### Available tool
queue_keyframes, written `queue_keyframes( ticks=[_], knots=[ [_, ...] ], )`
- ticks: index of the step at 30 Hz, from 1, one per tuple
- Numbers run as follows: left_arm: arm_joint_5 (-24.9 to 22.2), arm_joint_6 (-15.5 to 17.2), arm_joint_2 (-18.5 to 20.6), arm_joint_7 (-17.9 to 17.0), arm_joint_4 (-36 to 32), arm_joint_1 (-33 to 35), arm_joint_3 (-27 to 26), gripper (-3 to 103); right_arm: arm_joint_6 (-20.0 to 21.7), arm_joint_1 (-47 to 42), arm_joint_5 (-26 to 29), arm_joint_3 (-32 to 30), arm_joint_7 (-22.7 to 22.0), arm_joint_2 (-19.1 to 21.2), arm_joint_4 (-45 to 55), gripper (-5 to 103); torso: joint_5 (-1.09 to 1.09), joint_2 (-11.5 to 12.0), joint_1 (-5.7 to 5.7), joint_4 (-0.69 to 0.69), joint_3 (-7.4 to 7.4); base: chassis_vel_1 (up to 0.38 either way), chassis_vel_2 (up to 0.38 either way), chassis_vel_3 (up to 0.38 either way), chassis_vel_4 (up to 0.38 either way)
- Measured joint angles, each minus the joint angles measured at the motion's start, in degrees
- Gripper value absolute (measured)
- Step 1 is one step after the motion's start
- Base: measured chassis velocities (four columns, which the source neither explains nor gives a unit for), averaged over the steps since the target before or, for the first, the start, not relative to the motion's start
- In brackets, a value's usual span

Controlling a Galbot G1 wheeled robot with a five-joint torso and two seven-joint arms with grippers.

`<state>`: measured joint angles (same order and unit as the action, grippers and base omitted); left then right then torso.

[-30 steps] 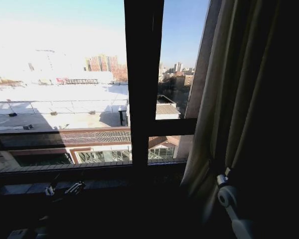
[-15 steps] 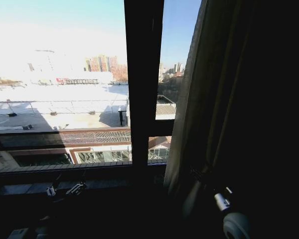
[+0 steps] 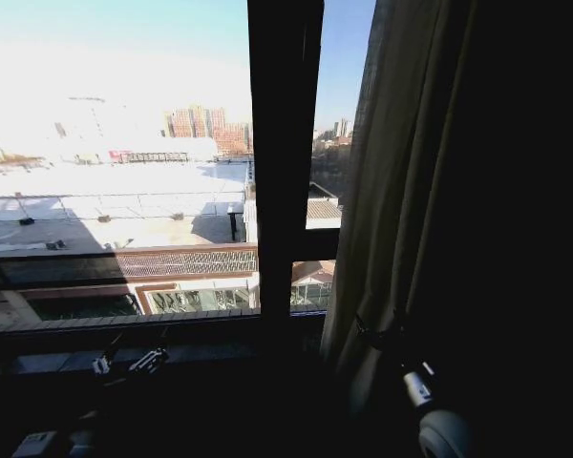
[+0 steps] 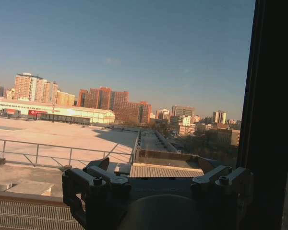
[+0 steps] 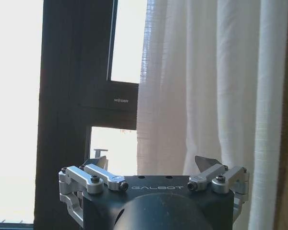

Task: Open the curtains by pulling them apart, changing their state from closed to fully open.

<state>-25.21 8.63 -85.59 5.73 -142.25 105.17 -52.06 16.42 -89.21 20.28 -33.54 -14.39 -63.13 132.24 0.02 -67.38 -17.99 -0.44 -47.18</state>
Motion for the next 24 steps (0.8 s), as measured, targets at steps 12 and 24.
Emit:
queue_keyframes(
  ticks=[12,24],
  knots=[
    [0.00,-0.09,0.06,0.11,-0.36,0.19,-0.12,100,-0.16,0.44,-0.49,0.34,1.03,-0.09,-0.61,100,0.00,0.00,0.00,0.00,0.00,0.286,0.313,-0.308,-0.298],
    [0.29,-0.14,-0.41,0.16,-0.90,0.72,-0.18,100,-0.59,-0.17,-1.01,0.90,1.33,-0.52,-0.70,100,-0.01,0.00,0.00,0.00,0.00,0.359,0.376,-0.357,-0.359]
  ],
)
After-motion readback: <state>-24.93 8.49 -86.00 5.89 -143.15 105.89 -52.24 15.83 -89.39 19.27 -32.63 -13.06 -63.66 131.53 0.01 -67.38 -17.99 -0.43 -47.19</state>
